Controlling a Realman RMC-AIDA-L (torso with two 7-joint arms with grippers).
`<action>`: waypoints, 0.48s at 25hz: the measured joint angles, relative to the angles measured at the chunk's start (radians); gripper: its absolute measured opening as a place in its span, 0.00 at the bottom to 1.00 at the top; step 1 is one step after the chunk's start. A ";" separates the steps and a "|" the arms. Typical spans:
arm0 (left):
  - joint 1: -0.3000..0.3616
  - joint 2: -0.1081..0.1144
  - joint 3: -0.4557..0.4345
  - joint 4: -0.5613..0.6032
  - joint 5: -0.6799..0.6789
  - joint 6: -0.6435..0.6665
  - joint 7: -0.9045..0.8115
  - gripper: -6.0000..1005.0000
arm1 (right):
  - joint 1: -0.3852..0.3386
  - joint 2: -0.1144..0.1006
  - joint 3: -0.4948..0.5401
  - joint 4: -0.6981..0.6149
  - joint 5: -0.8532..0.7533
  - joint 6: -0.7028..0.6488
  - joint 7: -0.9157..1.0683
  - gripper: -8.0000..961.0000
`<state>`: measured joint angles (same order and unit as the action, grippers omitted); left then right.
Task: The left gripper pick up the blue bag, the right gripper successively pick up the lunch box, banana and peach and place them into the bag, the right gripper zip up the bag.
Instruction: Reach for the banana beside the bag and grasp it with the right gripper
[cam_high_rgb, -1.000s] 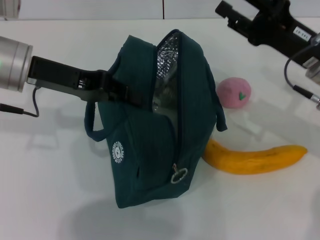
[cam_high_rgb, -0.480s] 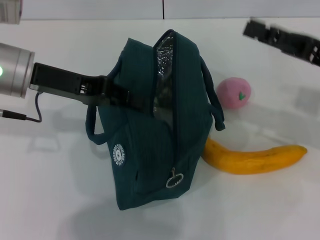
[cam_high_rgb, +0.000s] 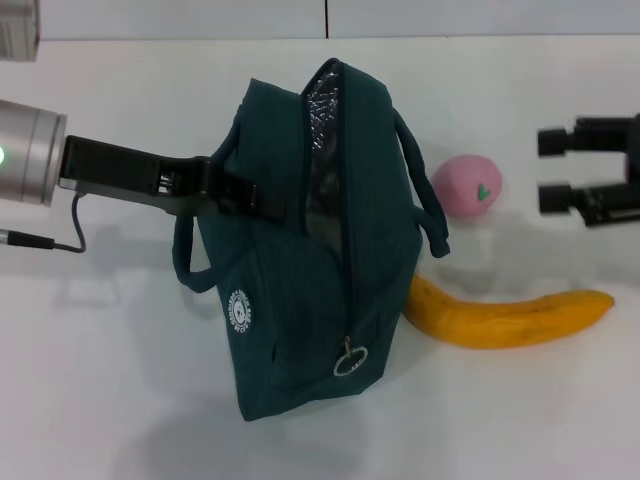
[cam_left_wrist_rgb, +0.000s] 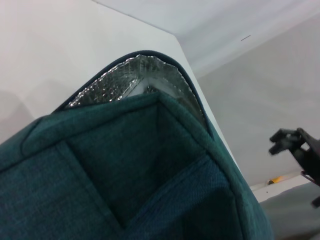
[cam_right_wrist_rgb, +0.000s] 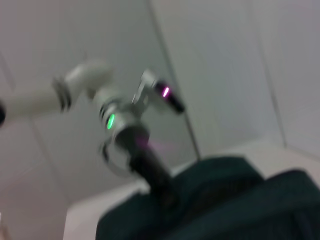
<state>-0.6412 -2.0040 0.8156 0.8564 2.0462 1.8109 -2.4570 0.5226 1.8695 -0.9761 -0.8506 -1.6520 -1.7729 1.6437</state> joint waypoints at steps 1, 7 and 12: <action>0.000 0.000 0.000 -0.003 0.000 -0.001 0.003 0.04 | 0.008 -0.009 0.000 -0.032 -0.038 -0.016 0.003 0.83; -0.003 -0.003 0.000 -0.005 0.000 -0.002 0.011 0.04 | 0.078 0.001 -0.009 -0.254 -0.325 -0.053 0.146 0.83; -0.010 -0.004 0.000 -0.005 0.000 -0.006 0.011 0.04 | 0.190 0.041 -0.025 -0.307 -0.530 -0.102 0.266 0.83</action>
<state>-0.6515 -2.0079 0.8160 0.8513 2.0461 1.8049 -2.4455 0.7125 1.9109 -1.0007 -1.1576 -2.1818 -1.8752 1.9097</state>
